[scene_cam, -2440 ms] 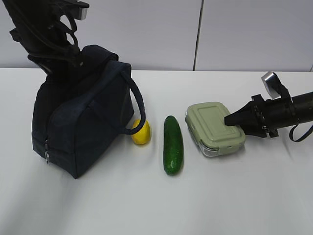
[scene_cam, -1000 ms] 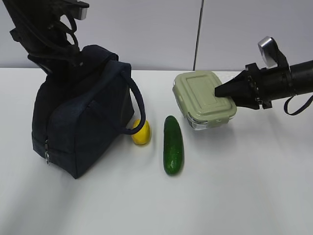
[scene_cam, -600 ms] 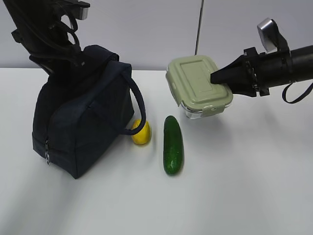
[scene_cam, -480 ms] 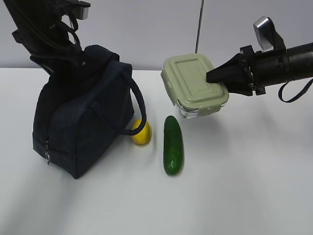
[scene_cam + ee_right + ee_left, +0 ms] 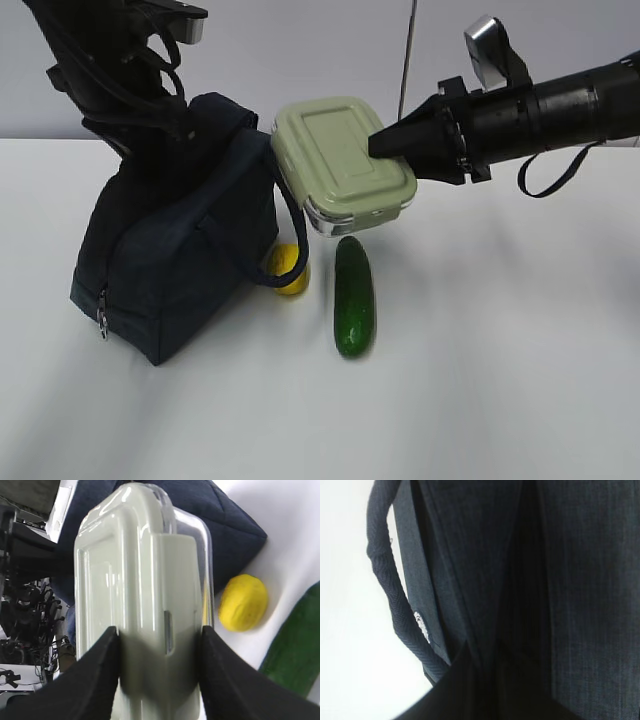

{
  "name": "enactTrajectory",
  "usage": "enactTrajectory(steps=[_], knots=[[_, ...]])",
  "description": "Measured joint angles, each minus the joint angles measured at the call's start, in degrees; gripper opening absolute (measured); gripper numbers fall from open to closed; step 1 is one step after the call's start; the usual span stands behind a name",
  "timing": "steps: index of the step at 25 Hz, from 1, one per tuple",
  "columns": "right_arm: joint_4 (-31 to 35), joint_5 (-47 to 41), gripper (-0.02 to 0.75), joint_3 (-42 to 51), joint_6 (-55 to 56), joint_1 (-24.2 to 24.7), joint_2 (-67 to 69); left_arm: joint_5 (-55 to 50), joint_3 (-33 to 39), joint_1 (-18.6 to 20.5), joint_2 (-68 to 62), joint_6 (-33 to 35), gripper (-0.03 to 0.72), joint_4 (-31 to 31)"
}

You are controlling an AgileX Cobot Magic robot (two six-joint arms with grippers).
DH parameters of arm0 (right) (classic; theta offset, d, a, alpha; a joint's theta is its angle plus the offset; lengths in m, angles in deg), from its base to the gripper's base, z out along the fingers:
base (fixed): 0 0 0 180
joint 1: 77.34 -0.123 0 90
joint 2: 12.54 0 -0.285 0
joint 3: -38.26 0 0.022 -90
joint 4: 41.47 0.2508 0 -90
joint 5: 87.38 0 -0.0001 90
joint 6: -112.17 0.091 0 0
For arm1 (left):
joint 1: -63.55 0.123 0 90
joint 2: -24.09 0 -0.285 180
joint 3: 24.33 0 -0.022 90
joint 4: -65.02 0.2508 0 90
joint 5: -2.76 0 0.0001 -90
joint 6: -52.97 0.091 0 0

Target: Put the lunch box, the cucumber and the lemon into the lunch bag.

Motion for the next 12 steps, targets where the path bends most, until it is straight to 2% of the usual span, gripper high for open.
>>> enactTrajectory(steps=[12], knots=[[0.78,-0.48,0.347,-6.15,3.14,-4.01,-0.36,0.32,0.00,-0.35,0.00,0.00,0.006,-1.40]])
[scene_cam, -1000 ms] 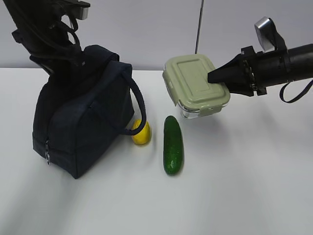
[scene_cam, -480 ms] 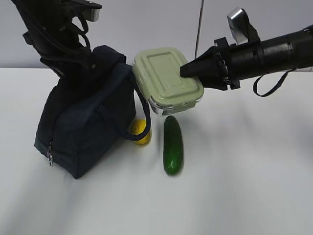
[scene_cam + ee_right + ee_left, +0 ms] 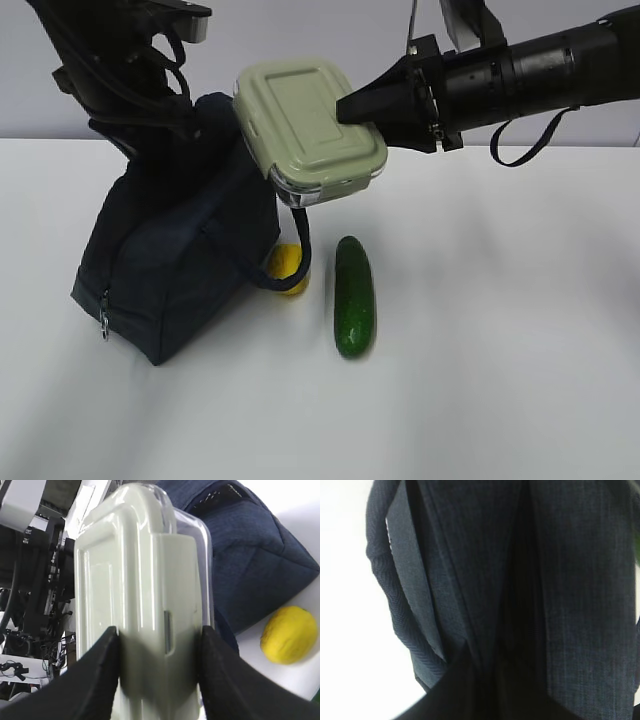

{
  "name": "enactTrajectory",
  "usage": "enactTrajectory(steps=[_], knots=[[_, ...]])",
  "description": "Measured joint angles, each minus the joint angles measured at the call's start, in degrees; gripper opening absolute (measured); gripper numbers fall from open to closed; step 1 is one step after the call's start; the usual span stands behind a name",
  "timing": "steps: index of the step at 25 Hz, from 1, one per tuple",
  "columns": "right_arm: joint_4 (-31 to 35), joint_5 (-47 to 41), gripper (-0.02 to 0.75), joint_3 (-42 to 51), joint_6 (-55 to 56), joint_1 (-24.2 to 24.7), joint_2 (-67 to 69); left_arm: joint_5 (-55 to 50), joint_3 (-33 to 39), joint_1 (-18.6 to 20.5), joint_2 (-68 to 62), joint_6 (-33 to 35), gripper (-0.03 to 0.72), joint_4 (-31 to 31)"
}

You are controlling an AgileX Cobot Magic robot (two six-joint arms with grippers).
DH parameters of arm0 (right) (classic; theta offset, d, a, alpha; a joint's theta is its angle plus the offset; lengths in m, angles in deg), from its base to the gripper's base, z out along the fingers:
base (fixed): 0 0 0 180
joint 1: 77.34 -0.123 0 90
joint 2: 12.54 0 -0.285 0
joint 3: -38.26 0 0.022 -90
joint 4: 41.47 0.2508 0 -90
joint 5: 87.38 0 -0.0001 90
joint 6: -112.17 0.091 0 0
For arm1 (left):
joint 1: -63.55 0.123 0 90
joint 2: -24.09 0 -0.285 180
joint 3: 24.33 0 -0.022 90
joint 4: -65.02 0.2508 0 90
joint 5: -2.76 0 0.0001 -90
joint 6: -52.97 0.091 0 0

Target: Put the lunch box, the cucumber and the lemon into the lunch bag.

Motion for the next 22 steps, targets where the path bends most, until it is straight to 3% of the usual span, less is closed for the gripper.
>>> enactTrajectory(steps=[22], knots=[[-3.89,-0.75,0.347,0.00,0.46,-1.62,0.00,-0.55,-6.13,-1.74,0.00,0.00,0.006,-2.22]])
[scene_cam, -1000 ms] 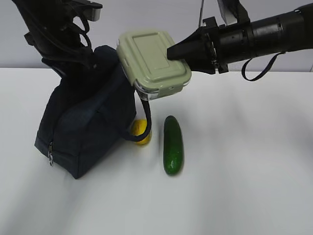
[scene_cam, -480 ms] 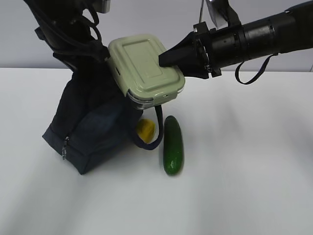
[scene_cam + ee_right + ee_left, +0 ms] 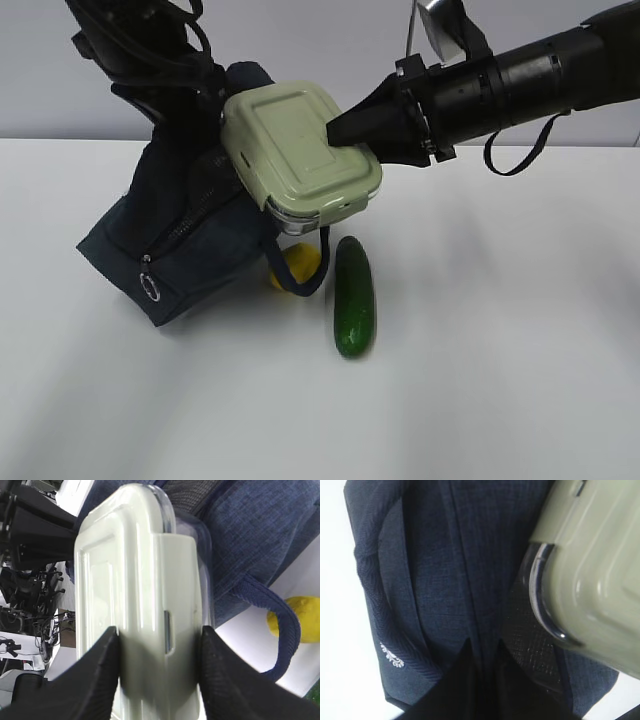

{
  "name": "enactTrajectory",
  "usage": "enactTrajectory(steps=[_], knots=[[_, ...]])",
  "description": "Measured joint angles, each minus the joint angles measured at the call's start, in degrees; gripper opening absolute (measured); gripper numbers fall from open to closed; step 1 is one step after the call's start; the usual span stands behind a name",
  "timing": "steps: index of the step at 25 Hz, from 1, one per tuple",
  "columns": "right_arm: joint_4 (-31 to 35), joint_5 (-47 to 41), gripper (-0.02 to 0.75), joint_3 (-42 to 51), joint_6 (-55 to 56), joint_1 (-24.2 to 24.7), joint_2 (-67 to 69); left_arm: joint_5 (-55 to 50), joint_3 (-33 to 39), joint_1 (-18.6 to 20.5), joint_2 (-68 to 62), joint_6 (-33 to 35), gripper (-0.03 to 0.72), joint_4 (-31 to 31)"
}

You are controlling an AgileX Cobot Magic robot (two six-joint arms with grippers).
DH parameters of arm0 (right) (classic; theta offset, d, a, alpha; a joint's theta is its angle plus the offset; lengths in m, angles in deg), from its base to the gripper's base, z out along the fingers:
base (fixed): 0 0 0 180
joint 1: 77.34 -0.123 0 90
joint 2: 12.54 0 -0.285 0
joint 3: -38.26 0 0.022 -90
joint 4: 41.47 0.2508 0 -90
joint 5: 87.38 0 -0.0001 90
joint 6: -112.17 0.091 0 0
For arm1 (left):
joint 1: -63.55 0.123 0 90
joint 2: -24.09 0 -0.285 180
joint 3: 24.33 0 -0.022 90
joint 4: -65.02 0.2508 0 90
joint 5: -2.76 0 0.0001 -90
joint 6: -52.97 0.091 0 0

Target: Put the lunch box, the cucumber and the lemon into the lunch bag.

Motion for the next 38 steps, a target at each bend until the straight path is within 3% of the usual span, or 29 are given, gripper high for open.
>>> enactTrajectory(steps=[26,38], knots=[[-2.74,-0.46,0.347,-0.13,1.39,-0.02,2.96,-0.40,0.00,-1.46,2.71,0.10,0.006,-3.82],[4.19,-0.34,0.347,-1.33,-0.56,-0.82,5.85,-0.40,0.00,-1.46,2.71,0.63,0.006,-7.01]])
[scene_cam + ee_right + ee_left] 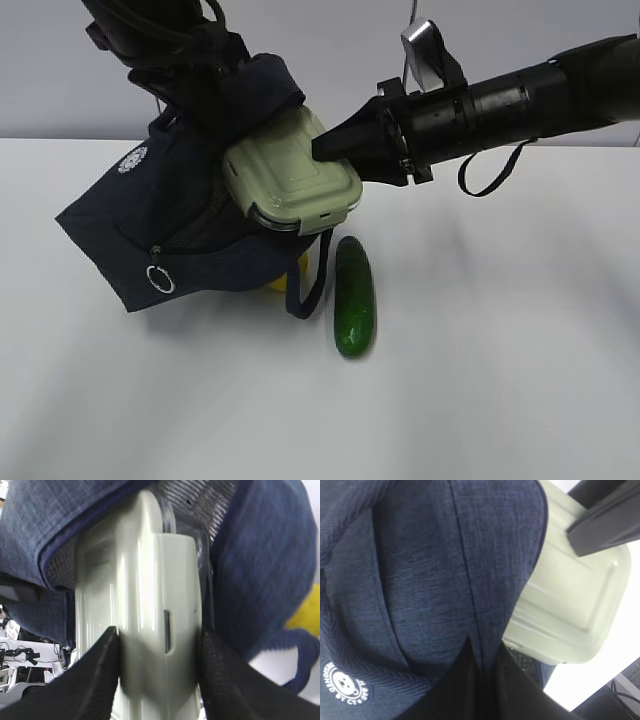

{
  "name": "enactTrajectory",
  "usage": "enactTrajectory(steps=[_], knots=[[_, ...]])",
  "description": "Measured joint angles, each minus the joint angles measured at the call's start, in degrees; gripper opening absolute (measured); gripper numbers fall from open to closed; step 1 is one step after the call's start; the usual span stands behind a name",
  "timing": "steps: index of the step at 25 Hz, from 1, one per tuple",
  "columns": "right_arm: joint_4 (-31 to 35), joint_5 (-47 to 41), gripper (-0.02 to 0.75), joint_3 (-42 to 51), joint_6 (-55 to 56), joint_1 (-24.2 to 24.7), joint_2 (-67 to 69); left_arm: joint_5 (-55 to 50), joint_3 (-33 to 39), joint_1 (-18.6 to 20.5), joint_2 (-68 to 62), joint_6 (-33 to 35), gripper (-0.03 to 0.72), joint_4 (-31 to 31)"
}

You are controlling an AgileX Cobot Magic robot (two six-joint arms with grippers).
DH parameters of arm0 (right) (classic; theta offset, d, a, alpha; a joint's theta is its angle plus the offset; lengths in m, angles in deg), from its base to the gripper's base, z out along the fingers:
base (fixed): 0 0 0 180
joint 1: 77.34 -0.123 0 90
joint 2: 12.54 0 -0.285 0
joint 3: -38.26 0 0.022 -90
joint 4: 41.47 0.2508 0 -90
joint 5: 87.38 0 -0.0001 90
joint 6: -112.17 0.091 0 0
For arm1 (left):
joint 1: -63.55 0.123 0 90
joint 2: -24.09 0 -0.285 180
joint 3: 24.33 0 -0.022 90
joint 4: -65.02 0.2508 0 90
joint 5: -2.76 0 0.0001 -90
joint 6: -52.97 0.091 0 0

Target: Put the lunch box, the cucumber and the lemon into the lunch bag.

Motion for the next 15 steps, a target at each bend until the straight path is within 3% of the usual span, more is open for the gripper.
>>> enactTrajectory(steps=[15], knots=[[0.24,3.90,0.347,-5.10,-0.34,-4.46,2.84,0.00,0.00,-0.22,0.00,0.46,0.006,-3.71]])
